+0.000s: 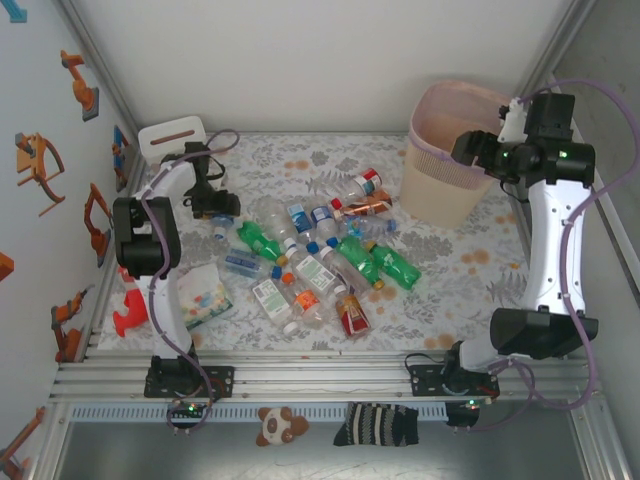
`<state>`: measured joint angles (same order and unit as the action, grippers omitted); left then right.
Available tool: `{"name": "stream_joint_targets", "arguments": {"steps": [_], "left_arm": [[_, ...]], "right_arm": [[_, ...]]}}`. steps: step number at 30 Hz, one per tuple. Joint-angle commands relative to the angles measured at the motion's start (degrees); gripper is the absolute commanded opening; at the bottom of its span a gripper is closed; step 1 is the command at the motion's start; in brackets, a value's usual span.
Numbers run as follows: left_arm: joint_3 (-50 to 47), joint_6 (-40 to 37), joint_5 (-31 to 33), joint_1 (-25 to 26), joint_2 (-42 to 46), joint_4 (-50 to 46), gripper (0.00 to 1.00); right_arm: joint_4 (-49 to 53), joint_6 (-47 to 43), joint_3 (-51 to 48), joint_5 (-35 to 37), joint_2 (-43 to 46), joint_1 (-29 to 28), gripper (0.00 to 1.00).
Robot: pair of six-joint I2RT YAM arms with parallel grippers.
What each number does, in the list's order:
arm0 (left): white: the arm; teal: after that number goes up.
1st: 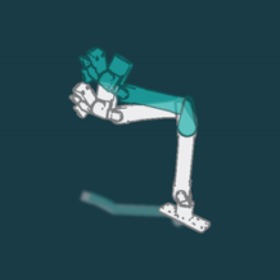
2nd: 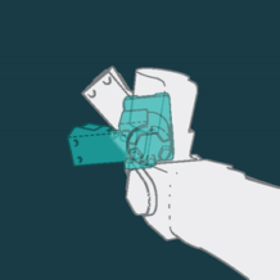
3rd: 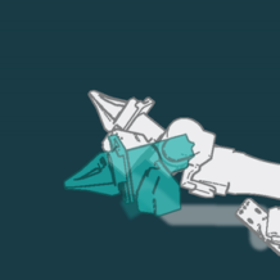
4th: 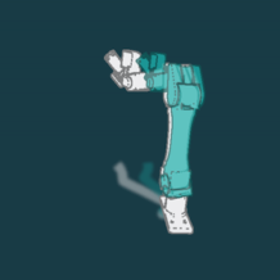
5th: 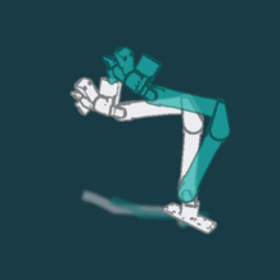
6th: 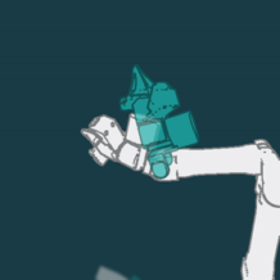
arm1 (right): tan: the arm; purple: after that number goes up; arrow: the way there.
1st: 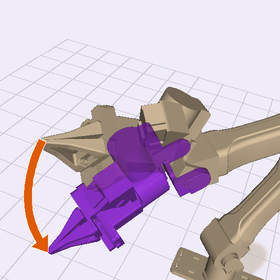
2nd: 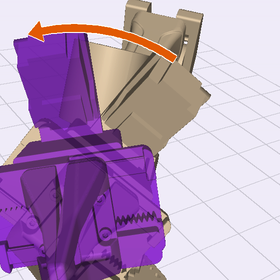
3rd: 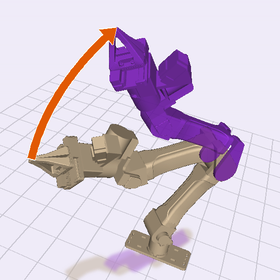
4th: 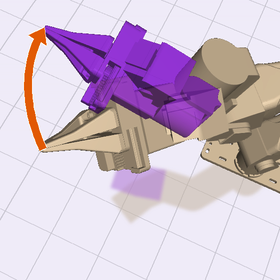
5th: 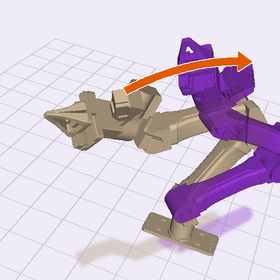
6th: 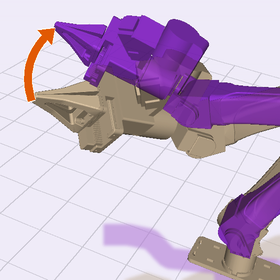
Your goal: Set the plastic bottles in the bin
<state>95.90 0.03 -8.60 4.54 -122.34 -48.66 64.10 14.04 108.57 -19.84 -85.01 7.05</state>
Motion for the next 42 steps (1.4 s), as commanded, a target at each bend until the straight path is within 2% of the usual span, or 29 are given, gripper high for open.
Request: {"name": "stream_joint_targets", "arguments": {"steps": [1,13,22,27,37,42], "left_arm": [[0.3,1.0,-1.0,0.0,-0.4,-1.6,0.71],[0.4,0.9,-1.8,0.3,-2.0,-2.0,0.73],[-0.6,1.2,-1.3,0.4,0.6,-1.5,0.62],[-2.5,1.6,-2.4,0.3,6.6,0.0,0.59],[-8.3,-0.6,-19.5,1.6,24.1,8.7,0.50],[-13.1,1.0,-27.5,3.3,33.9,17.9,0.48]], "right_arm": [[-1.3,0.8,-1.0,0.0,1.6,0.2,0.78],[-1.9,0.9,-2.2,-0.3,2.4,0.2,0.78],[-2.7,1.5,-3.1,-0.8,3.7,0.2,0.77],[-5.9,3.3,-5.4,-5.1,5.5,0.2,0.74],[-24.9,7.2,-17.4,-23.6,12.7,-0.6,0.75],[-35.2,7.7,-22.3,-26.6,15.8,-4.5,0.75]]}}
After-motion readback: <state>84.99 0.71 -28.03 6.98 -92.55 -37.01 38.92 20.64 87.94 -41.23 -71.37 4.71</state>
